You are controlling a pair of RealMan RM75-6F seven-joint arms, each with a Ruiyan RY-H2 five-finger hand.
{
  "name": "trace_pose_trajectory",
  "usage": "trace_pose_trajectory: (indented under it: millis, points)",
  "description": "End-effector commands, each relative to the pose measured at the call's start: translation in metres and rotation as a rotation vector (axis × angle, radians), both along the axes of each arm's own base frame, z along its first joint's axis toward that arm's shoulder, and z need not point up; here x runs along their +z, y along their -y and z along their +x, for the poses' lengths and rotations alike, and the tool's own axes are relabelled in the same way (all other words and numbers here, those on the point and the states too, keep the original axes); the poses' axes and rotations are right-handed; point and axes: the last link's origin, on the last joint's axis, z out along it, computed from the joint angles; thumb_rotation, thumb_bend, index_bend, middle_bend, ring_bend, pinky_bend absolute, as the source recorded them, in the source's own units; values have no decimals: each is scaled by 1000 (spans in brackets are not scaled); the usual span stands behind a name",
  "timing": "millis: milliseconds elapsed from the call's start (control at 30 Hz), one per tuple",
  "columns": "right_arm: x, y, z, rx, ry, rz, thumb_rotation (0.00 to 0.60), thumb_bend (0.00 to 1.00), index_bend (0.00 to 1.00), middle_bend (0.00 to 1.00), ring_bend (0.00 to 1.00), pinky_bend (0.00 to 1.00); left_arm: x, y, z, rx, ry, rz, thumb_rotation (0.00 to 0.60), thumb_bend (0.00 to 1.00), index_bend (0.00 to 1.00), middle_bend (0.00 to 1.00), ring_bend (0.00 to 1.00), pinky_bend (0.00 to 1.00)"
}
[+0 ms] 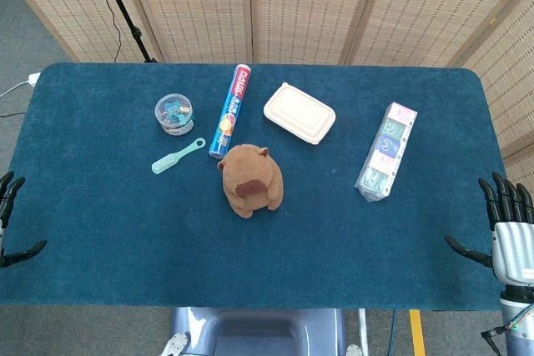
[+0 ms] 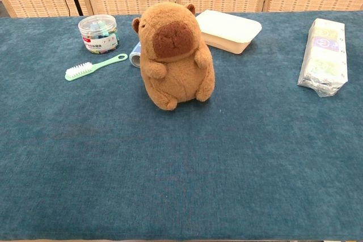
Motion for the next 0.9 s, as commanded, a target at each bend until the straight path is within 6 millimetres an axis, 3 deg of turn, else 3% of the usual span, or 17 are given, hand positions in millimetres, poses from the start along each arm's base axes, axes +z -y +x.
trace_pose_trajectory:
  millis: [33,300,400,567,633,900]
  points:
    - [-1,1,-1,-1,0,9,447,0,0,0,0,0,1,1,0,-4,0,0,600,0,0,0,0,0]
    - [-4,0,-4,-22,0,30,442,0,0,0,0,0,1,2,-1,-13,1,-3,600,0,0,0,0,0]
    - [-11,-1,-5,-45,49,84,364,0,0,0,0,0,1,3,-1,-15,2,0,600,0,0,0,0,0]
    - [-18,5,-3,-48,109,156,184,0,0,0,0,0,2,3,-2,-6,5,5,600,0,0,0,0,0]
    - [-21,7,0,-40,137,171,147,0,0,0,0,0,2,2,-3,-3,4,9,600,0,0,0,0,0]
    - [-26,32,40,39,250,231,111,0,0,0,0,0,2,1,-3,2,3,16,600,0,0,0,0,0]
